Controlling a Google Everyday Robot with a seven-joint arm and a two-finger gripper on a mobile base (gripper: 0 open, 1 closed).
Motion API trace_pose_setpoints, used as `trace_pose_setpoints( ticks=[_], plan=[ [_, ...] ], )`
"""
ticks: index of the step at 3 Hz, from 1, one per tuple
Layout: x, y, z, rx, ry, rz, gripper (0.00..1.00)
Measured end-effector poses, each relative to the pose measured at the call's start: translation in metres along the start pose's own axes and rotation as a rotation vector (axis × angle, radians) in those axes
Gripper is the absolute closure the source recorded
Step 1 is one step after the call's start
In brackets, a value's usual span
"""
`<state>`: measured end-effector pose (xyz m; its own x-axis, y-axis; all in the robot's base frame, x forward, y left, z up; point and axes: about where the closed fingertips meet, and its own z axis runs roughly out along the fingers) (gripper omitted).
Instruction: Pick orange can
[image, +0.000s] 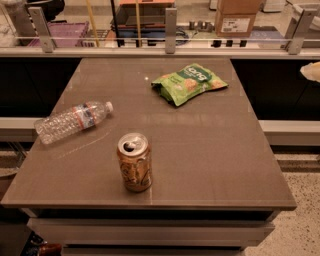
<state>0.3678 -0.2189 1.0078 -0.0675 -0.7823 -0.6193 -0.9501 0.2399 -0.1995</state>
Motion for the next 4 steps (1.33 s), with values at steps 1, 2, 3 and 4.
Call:
trace_pose_setpoints(
  ticks=[1, 2, 3, 4],
  plan=[
    [-0.015, 0.029, 0.007, -0.02, -0.157, 0.023, 0.0],
    [-0.034, 0.051, 0.014, -0.025, -0.305, 0.037, 0.0],
    [-0.048, 0.064, 0.025, 0.006, -0.434, 0.058, 0.0],
    [-0.049, 0.06, 0.043, 0.058, -0.469, 0.114, 0.0]
  ],
)
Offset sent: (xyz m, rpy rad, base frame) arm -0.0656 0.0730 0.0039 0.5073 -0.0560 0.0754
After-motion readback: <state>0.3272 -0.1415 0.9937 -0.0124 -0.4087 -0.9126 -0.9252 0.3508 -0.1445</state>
